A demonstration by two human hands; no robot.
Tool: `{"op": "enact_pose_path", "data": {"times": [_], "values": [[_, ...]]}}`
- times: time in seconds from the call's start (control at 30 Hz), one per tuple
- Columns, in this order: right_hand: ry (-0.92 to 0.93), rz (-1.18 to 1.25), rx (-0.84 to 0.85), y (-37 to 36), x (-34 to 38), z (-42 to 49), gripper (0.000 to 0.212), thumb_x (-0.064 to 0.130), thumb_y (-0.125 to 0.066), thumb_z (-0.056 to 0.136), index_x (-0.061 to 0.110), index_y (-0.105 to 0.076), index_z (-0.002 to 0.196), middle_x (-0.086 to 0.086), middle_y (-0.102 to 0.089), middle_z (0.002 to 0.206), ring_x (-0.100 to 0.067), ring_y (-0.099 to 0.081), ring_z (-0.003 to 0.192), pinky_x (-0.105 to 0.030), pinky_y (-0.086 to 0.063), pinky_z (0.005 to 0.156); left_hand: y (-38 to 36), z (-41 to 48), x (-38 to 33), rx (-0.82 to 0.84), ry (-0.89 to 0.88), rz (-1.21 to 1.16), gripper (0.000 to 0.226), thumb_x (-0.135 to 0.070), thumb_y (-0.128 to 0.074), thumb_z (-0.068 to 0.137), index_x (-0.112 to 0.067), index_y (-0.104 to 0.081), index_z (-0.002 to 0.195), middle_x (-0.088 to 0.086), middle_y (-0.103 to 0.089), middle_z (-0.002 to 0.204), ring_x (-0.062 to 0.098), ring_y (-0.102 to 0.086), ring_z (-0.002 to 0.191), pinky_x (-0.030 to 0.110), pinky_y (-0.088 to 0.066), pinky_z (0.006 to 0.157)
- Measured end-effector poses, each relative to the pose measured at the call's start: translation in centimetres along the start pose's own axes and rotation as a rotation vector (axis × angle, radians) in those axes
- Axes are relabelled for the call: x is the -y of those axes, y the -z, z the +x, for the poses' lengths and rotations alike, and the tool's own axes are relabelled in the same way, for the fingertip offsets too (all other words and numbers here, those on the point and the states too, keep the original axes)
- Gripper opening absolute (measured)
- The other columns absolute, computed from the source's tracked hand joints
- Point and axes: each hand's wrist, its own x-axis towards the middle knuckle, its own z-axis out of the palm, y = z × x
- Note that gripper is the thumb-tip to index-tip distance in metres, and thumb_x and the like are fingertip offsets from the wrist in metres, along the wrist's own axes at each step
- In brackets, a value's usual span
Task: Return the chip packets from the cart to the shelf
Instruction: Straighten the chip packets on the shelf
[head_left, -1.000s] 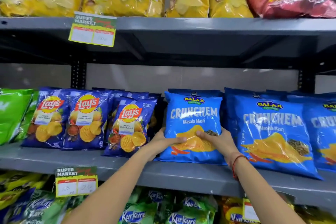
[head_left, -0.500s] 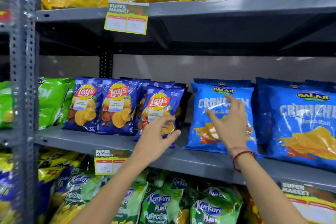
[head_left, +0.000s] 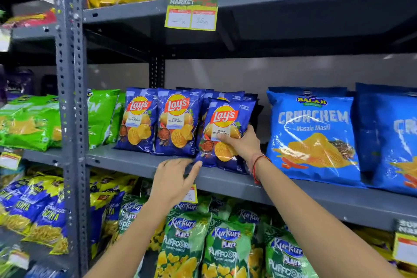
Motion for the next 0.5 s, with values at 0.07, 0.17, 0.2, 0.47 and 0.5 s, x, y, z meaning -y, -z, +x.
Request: {"op": "enact_pose_path", "data": {"times": [0.07, 0.17, 0.2, 0.47, 0.5], "values": [[0.019, 0.043, -0.013, -0.6, -0.4, 0.3, 0.092, 0.042, -0.089, 0.052, 0.017, -0.046, 0.129, -0.003, -0.063, 0.126, -0.025, -0.059, 0.116, -0.046, -0.047, 0.102, -0.1, -0.2, 0.1, -0.023, -0.006, -0.011, 0.083, -0.071, -0.005, 0.084, -0.019, -0.068, 0.098, -0.002, -0.073, 0.089, 0.021, -0.064, 0.086, 0.035, -0.042, 0.083], [0.09, 0.061, -0.028, -1.4, -0.3, 0.6, 0.086, 0.032, -0.088, 0.059, 0.016, -0.044, 0.131, -0.002, -0.063, 0.123, -0.022, -0.059, 0.115, -0.043, -0.047, 0.103, -0.3, -0.5, 0.1, -0.076, -0.003, -0.048, 0.079, -0.067, -0.008, 0.088, -0.017, -0.069, 0.093, -0.001, -0.072, 0.081, 0.022, -0.065, 0.079, 0.035, -0.043, 0.079], [0.115, 0.056, -0.026, -1.5, -0.2, 0.7, 0.081, 0.028, -0.087, 0.062, 0.016, -0.045, 0.129, -0.001, -0.063, 0.121, -0.021, -0.059, 0.114, -0.042, -0.047, 0.102, -0.5, -0.5, 0.1, -0.086, -0.002, -0.054, 0.078, -0.066, -0.01, 0.088, -0.017, -0.07, 0.093, -0.001, -0.073, 0.082, 0.022, -0.066, 0.079, 0.036, -0.045, 0.079], [0.155, -0.145, -0.068, -1.9, -0.6, 0.9, 0.095, 0.045, -0.083, 0.064, 0.014, -0.034, 0.14, -0.012, -0.044, 0.137, -0.028, -0.039, 0.132, -0.044, -0.038, 0.109, -0.6, -0.6, 0.0, -0.108, -0.009, -0.057, 0.075, -0.062, -0.012, 0.09, -0.016, -0.071, 0.092, 0.0, -0.075, 0.086, 0.021, -0.067, 0.081, 0.038, -0.047, 0.08], [0.131, -0.162, -0.07, -1.8, -0.7, 0.8, 0.1, 0.048, -0.082, 0.063, 0.015, -0.031, 0.142, -0.012, -0.041, 0.138, -0.029, -0.036, 0.134, -0.045, -0.036, 0.11, -0.6, -0.6, 0.0, -0.107, -0.011, -0.058, 0.074, -0.062, -0.013, 0.091, -0.016, -0.071, 0.091, 0.001, -0.075, 0.085, 0.022, -0.067, 0.08, 0.038, -0.048, 0.079]]}}
